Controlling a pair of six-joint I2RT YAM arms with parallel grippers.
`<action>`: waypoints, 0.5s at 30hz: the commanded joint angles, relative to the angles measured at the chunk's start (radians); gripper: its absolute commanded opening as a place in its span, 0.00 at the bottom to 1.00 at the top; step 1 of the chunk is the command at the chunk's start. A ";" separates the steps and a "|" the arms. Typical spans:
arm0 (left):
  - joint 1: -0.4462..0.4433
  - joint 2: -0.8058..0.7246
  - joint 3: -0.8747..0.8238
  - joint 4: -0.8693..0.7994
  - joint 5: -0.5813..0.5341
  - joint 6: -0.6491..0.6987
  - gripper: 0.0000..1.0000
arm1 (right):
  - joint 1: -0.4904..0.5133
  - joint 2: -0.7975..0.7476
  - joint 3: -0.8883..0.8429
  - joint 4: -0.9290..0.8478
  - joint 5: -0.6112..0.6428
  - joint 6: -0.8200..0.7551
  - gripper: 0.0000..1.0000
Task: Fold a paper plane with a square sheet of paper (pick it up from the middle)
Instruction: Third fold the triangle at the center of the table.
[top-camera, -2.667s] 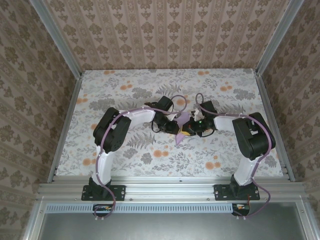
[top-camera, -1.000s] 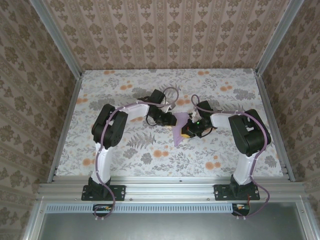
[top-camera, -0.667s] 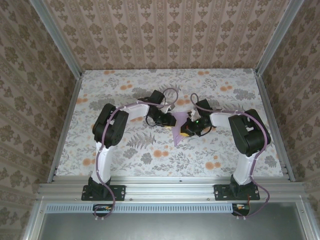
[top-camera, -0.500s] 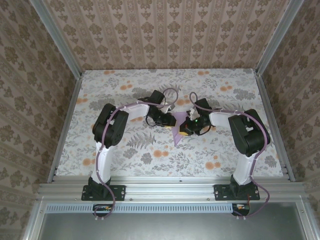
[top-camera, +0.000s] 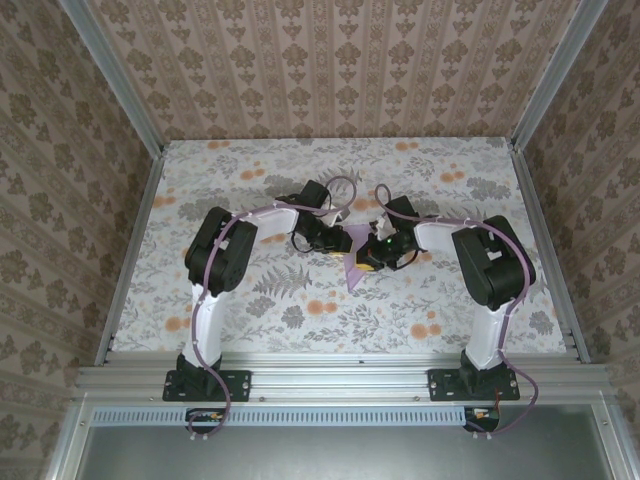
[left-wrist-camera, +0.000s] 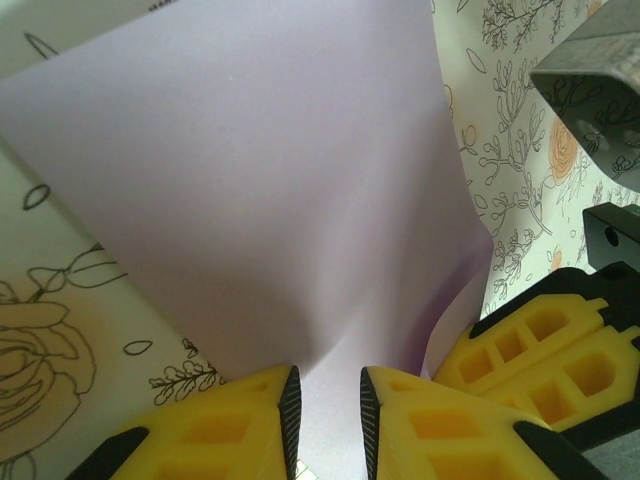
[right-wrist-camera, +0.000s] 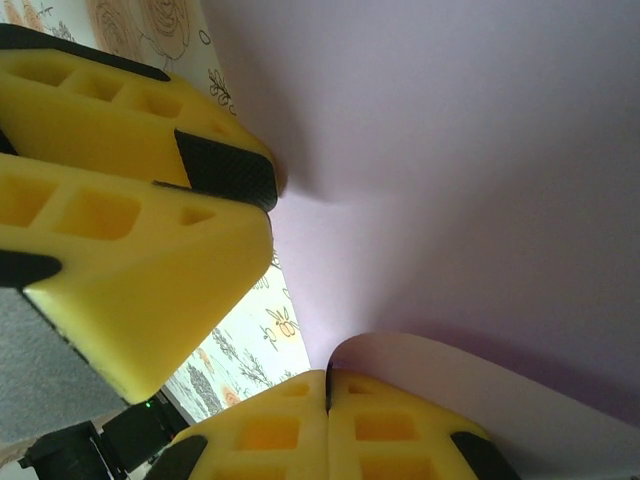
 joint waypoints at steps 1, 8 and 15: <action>-0.001 0.020 -0.015 -0.008 0.004 0.003 0.26 | 0.009 0.029 0.032 -0.033 0.019 0.001 0.07; -0.001 0.024 -0.018 -0.001 0.008 0.001 0.26 | 0.013 0.047 0.048 -0.041 0.028 -0.002 0.08; -0.002 0.023 -0.021 0.000 0.009 0.000 0.26 | 0.013 0.054 0.049 -0.041 0.042 -0.003 0.08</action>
